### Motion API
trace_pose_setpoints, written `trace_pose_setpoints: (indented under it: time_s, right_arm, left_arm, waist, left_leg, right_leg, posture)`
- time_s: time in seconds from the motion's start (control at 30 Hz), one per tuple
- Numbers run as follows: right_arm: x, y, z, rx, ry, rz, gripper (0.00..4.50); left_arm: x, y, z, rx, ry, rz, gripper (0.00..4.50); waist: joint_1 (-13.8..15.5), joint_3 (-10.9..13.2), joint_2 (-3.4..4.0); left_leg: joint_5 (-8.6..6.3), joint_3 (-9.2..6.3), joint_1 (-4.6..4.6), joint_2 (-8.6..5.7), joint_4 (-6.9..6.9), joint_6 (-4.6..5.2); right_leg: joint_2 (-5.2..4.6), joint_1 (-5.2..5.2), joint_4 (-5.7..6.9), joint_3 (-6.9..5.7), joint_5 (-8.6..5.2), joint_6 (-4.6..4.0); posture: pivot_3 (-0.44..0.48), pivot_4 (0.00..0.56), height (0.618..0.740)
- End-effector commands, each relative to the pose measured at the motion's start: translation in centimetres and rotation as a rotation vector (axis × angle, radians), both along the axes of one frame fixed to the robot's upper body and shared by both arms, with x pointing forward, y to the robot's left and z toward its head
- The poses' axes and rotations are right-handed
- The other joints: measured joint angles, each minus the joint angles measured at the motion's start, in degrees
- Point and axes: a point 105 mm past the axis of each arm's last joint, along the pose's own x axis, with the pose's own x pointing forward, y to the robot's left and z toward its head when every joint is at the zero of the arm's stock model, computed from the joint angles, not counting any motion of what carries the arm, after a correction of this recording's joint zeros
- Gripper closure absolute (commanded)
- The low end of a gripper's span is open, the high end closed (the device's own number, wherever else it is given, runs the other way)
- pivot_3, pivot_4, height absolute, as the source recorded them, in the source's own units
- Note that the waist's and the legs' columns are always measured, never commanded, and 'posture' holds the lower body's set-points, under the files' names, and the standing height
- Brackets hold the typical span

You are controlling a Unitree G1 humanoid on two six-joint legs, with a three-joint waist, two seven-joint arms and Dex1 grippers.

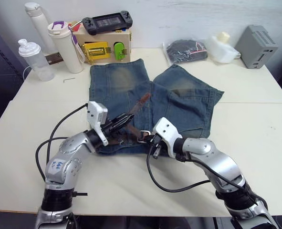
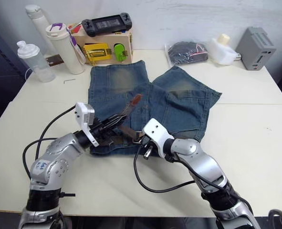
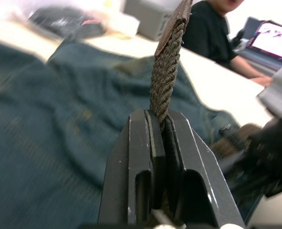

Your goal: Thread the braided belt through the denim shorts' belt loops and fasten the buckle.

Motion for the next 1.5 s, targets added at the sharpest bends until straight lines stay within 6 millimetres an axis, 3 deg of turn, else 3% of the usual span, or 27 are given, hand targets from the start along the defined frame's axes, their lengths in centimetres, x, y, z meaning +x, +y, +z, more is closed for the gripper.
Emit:
trace_pose_setpoints:
  time_s: [0.03,0.33,0.53,0.77,0.97,1.2,1.37,1.5]
  right_arm:
    - [-1.2,0.5,1.9,0.128,0.036,0.035,4.42]
    - [-1.0,0.0,3.8,0.232,0.040,0.014,4.42]
    - [0.4,-1.1,1.9,0.139,0.040,-0.080,4.42]
    - [0.9,-1.2,1.5,0.126,0.040,-0.099,4.42]
    - [-0.1,1.5,2.0,0.142,0.035,-0.007,4.42]
    - [0.0,2.0,1.6,0.117,0.037,-0.006,4.42]
    - [0.1,0.9,2.5,0.088,0.007,0.009,4.42]
    - [-0.6,0.6,4.4,0.066,-0.007,0.136,4.42]
  left_arm:
    - [-0.6,0.1,0.6,0.017,-0.046,0.010,4.50]
    - [-0.6,-0.5,0.8,-0.004,-0.053,0.015,4.50]
    - [-0.7,-0.6,0.9,-0.013,-0.052,0.017,4.50]
    - [-0.9,-0.7,1.0,-0.021,-0.053,0.017,4.50]
    - [-0.9,-0.7,1.1,-0.024,-0.055,0.023,4.50]
    - [-1.1,-1.0,0.9,-0.026,-0.052,0.021,4.50]
    - [-1.2,-1.1,0.8,-0.025,-0.050,0.016,4.50]
    - [-1.4,-1.3,0.8,-0.023,-0.050,0.003,4.50]
  waist:
    - [0.14,0.00,0.00]
    - [0.01,0.00,0.00]
    - [0.07,0.00,0.00]
    - [0.00,0.00,0.00]
    - [-0.02,0.00,0.00]
    - [0.03,0.00,0.00]
    - [0.02,0.00,0.00]
    - [0.01,0.00,0.00]
  left_leg:
    - [0.00,-0.02,0.00,0.00,0.00,0.00]
    - [0.00,-0.01,-0.01,-0.01,-0.03,0.00]
    - [0.00,0.00,-0.01,-0.01,-0.03,0.00]
    - [0.00,0.02,-0.01,0.00,-0.04,0.00]
    - [0.00,0.02,-0.01,0.00,-0.04,0.00]
    - [0.00,0.01,-0.01,-0.01,-0.03,0.00]
    - [0.00,0.02,-0.01,0.00,-0.04,0.00]
    - [0.00,0.03,-0.01,0.00,-0.04,0.00]
  right_leg:
    - [-0.01,0.00,0.00,0.00,0.00,0.00]
    - [-0.01,0.02,-0.04,0.00,0.00,0.00]
    - [-0.01,0.02,-0.04,0.00,0.00,0.00]
    - [0.00,0.02,-0.04,0.00,0.00,0.00]
    - [0.00,0.02,-0.05,0.00,0.00,0.00]
    - [-0.01,0.01,-0.06,0.00,0.00,0.00]
    - [-0.01,0.01,-0.07,0.00,0.00,0.00]
    - [-0.01,0.02,-0.09,0.00,0.00,0.00]
  posture:
    - [0.000,0.150,0.740]
    - [0.000,0.150,0.740]
    - [0.000,0.150,0.740]
    - [0.000,0.150,0.740]
    - [0.000,0.150,0.740]
    - [0.000,0.150,0.740]
    - [0.000,0.150,0.740]
    - [0.000,0.150,0.740]
